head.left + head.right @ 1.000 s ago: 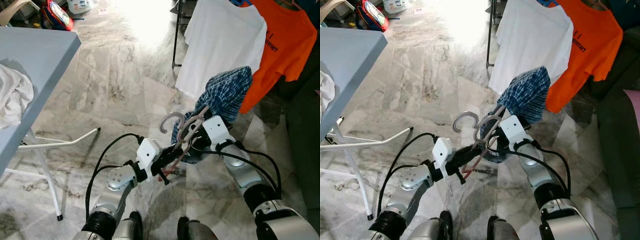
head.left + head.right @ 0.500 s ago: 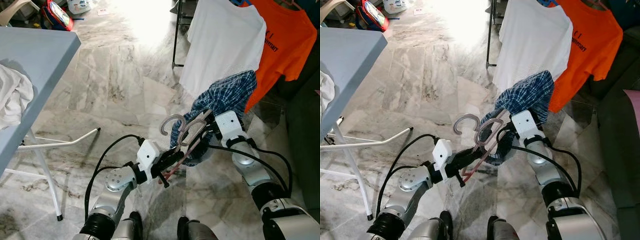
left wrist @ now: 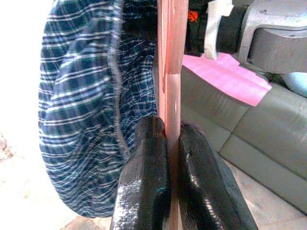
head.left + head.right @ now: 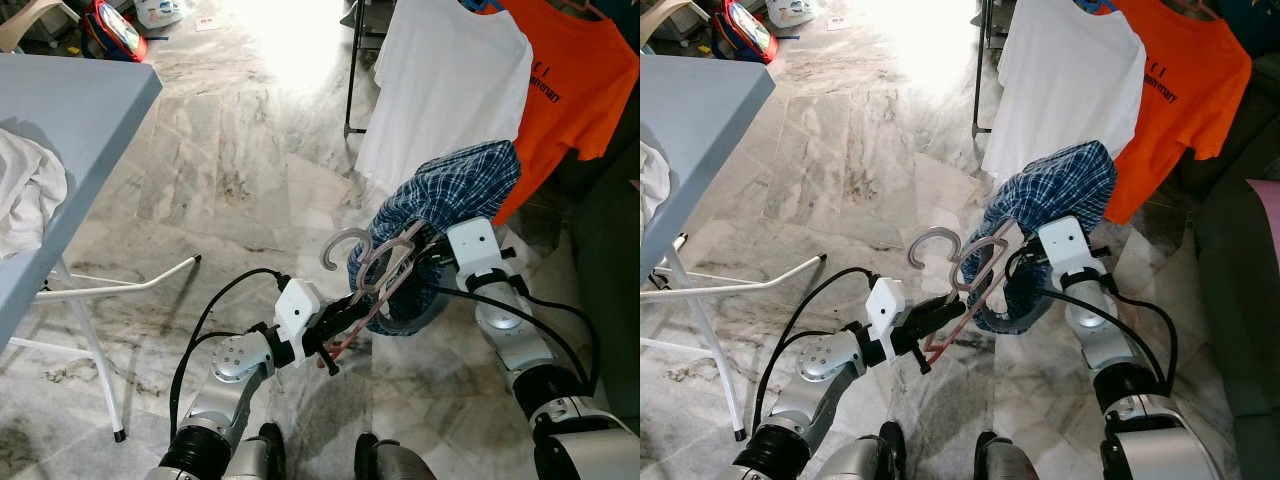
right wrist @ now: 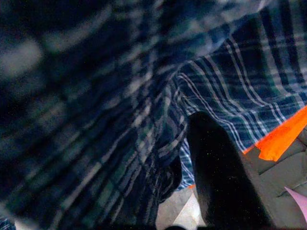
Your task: Hang hanger
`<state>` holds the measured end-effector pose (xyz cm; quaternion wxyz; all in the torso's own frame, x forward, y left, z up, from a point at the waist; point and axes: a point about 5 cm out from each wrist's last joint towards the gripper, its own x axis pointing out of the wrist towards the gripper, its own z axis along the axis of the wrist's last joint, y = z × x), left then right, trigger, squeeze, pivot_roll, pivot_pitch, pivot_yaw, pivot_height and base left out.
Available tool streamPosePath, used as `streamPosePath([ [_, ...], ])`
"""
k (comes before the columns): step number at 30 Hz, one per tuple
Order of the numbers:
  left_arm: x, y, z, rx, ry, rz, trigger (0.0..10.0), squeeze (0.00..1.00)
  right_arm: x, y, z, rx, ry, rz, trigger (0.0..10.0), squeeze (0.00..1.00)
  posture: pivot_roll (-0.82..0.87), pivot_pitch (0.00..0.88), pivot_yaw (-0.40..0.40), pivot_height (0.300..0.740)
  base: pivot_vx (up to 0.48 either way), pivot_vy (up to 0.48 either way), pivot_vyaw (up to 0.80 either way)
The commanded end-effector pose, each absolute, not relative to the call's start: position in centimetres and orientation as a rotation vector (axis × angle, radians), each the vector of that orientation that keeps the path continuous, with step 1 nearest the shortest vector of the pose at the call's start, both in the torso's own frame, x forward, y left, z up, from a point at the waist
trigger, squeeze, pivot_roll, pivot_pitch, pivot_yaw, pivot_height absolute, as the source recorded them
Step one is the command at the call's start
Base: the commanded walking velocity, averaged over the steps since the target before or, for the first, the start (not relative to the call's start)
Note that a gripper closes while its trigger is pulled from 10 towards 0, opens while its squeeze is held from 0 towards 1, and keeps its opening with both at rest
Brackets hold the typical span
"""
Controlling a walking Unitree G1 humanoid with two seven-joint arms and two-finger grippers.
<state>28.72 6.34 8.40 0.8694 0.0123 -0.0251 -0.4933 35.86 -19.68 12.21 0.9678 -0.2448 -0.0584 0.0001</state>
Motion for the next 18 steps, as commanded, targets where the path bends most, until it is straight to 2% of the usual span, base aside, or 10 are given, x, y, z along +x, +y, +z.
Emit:
streamPosePath([
  [1,28.6,6.4,8.1,0.044,-0.047,-1.026,0.0,0.0,35.7,-20.3,12.6,-0.482,-0.146,-0.022,0.0,0.0,-0.01,0.247,-0.012,0.74,0.0,0.0,0.0],
  [7,29.0,6.6,8.0,0.063,-0.044,-1.0,0.0,0.0,35.7,-20.3,13.4,-0.471,-0.19,-0.038,0.0,0.0,-0.02,0.244,-0.011,0.74,0.0,0.0,0.0],
  [18,29.8,7.6,6.9,0.243,0.01,-0.891,0.0,0.0,35.8,-19.6,15.5,-0.463,-0.297,-0.032,0.0,0.0,-0.01,0.245,-0.008,0.74,0.0,0.0,0.0],
])
